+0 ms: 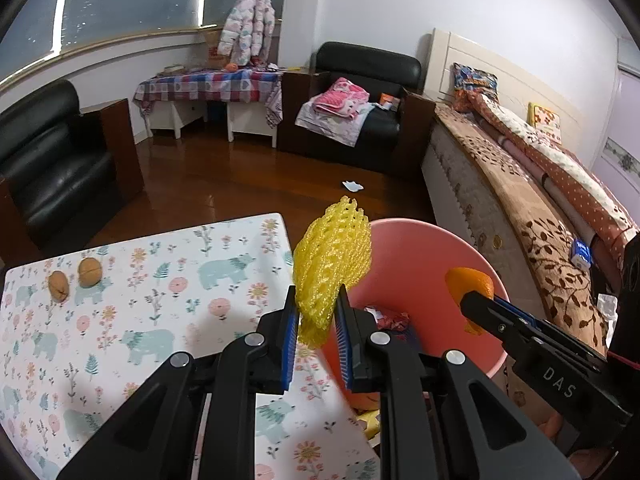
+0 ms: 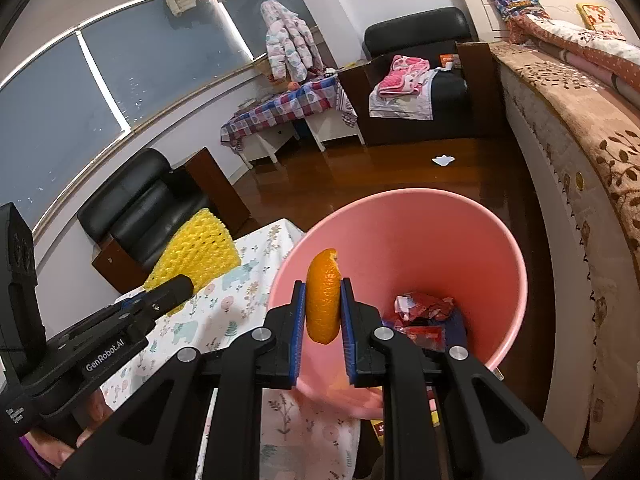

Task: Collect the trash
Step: 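Lift the foam net and orange peel and carry both over the pink bucket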

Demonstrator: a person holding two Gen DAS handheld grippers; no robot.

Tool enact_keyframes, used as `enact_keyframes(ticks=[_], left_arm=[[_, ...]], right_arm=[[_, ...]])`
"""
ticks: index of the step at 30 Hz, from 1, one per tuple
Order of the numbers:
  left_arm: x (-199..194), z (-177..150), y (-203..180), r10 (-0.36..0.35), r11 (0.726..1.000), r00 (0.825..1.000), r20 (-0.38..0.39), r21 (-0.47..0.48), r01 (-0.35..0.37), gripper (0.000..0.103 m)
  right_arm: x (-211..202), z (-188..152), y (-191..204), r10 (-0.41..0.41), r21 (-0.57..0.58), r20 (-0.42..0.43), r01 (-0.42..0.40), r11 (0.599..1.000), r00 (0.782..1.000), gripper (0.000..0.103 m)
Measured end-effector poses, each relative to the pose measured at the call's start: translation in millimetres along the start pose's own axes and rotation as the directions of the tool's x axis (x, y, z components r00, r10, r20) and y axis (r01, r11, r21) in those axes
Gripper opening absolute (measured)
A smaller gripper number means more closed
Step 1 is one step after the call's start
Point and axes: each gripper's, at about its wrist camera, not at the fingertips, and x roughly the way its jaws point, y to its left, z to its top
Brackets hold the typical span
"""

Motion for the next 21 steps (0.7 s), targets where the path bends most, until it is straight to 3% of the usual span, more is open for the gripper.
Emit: enact_keyframes(ticks=[14,21], left_arm=[[26,3,-33,-0.052,0.998,0.998,-0.033,0.042,0.053,0.017],[42,4,-32,-0.113,0.993,0.991,-0.064,0.005,0.114,0.018]], right_arm=[[2,0,-28,-0.029,0.041,-0.006,0.029,0.999,1.000,0.017],[9,-4,-40,-0.043,0.068,-0.025,0.045,0.997,0.999,0.017]])
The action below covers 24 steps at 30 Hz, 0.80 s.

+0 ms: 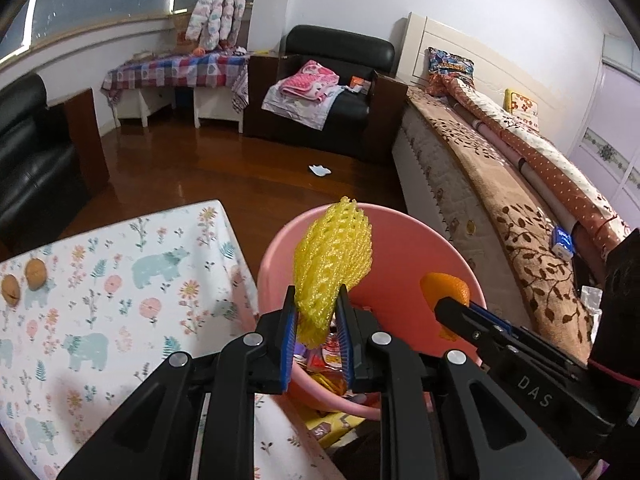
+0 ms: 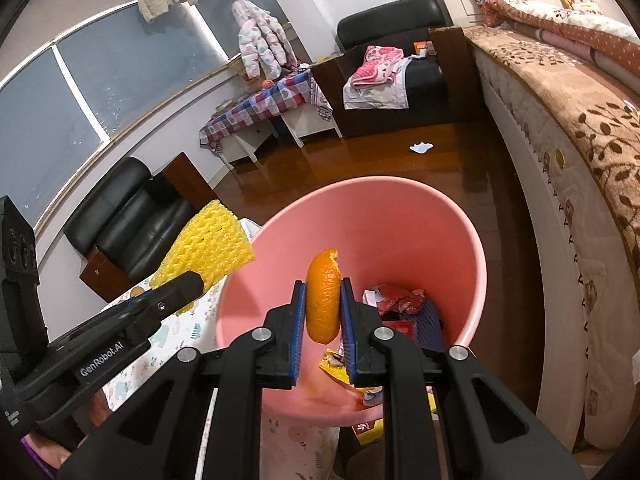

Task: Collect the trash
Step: 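Lift the foam net and orange peel and carry both over the pink bucket, then open both grippers to drop the net and peel into the bucket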

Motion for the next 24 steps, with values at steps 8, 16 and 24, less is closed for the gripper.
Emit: enact_keyframes(ticks=[8,16,24], left_arm=[[20,-5,-2,-0.020,1.000,0.998,-0.059,-0.003,0.020,0.019],[31,-10,-6,-0.038,0.999,0.996,-0.078,-0.004,0.038,0.036],[31,-10,-5,-0.046,0.999,0.996,-0.072,-0.009,0.046,0.049]], right_arm=[[13,0,-11,-0.022,0.025,-0.024,0.022,0.999,0.999,0.017],[20,-3,-20,-0.027,0.048,-0.042,0.029,0.998,0.999,0.017],[24,-4,-21,-0.039,0.051,-0.044,0.042,0.998,0.998,0.018]])
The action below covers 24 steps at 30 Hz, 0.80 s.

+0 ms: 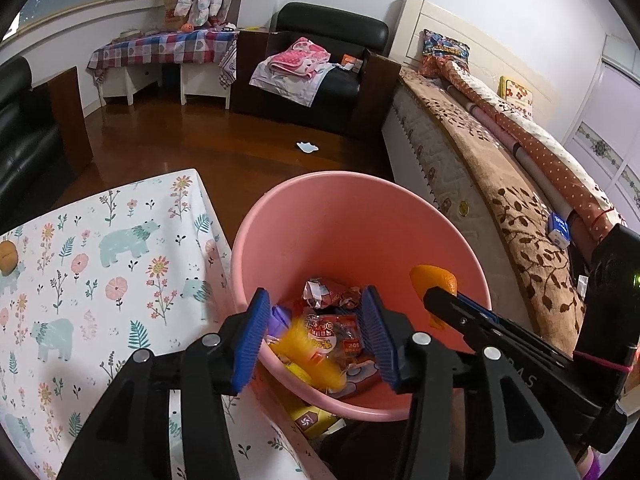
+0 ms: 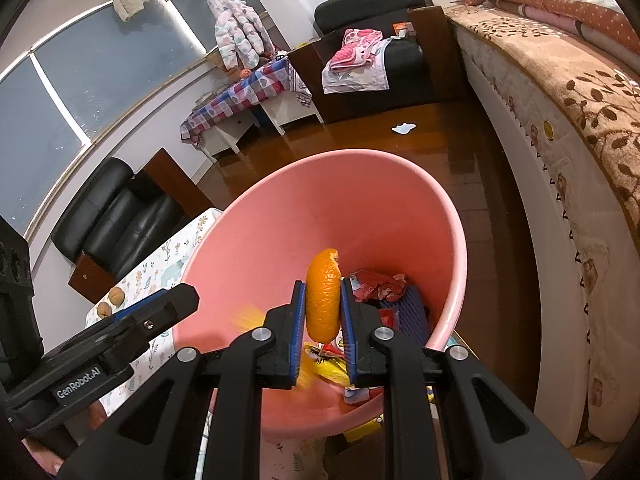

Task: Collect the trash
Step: 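Open both grippers to drop the net and peel into the bucket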

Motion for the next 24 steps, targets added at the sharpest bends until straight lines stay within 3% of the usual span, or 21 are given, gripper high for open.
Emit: enact_keyframes(ticks=[11,19,21,24], left_arm=[[-12,-2,3,0.007,1.000,0.999,0.035,0.022,-0.008,0.060],[-24,-5,1,0.035,0.999,0.998,0.048,0.034,-0.037,0.061],[-28,-5,1,0.038,0.999,0.998,0.055,0.027,-0.040,0.061],[-35,-7,2,0.044,0.999,0.997,0.067,0.026,-0.046,0.061]], right_arm=[[-2,-2,3,-0.004,0.004,0.013,0.004,1.000,1.000,0.032],[-12,-4,7,0.006,-0.003,0.028,-0.006,1.000,1.000,0.035],[-14,-5,8,0.016,-0.007,0.029,-0.016,1.000,0.999,0.045],[-19,-8,14,0.018,-0.028,0.033,-0.017,0.999,0.999,0.050]])
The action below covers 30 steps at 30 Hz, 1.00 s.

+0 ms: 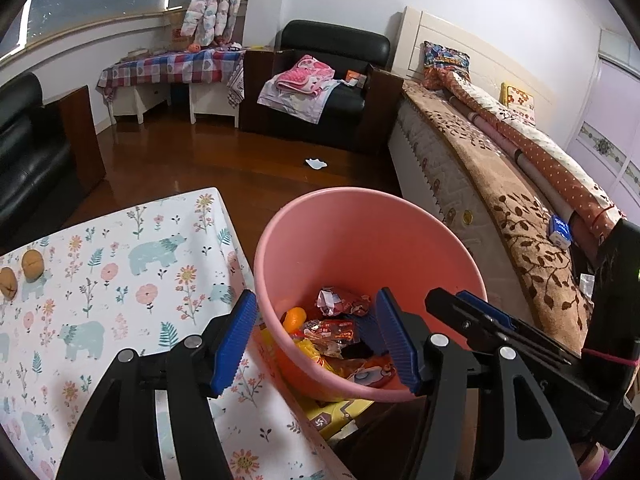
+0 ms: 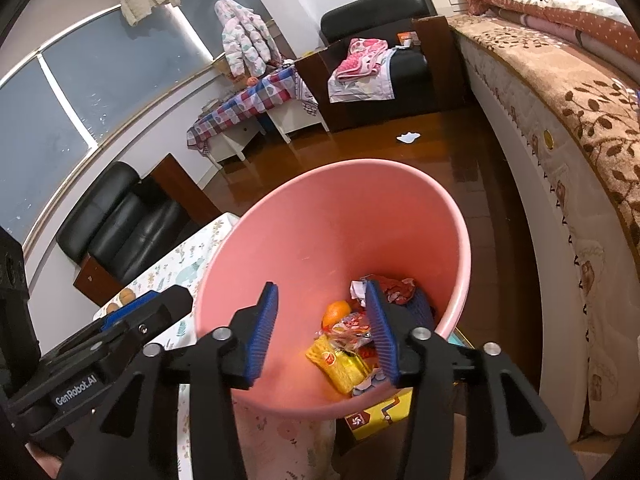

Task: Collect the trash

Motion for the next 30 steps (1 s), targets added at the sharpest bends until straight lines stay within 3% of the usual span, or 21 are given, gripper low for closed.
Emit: enact_keyframes(ticks=[21,30], left_arm=[[-65,-13,25,0.030,0.999,0.995,0.096,-0.047,-0.026,0.060],[-93,-27,47,0.076,0.994,0.989,0.127,-0.092,-0.064,0.060]], right_arm=[[-44,-19,53,-0.018,-0.120,0.085,0.028,0.992,0.996,0.064],[-58,-29,88,-0.018,-0.219,0.124,0.045,0.975,0.992,0.065]])
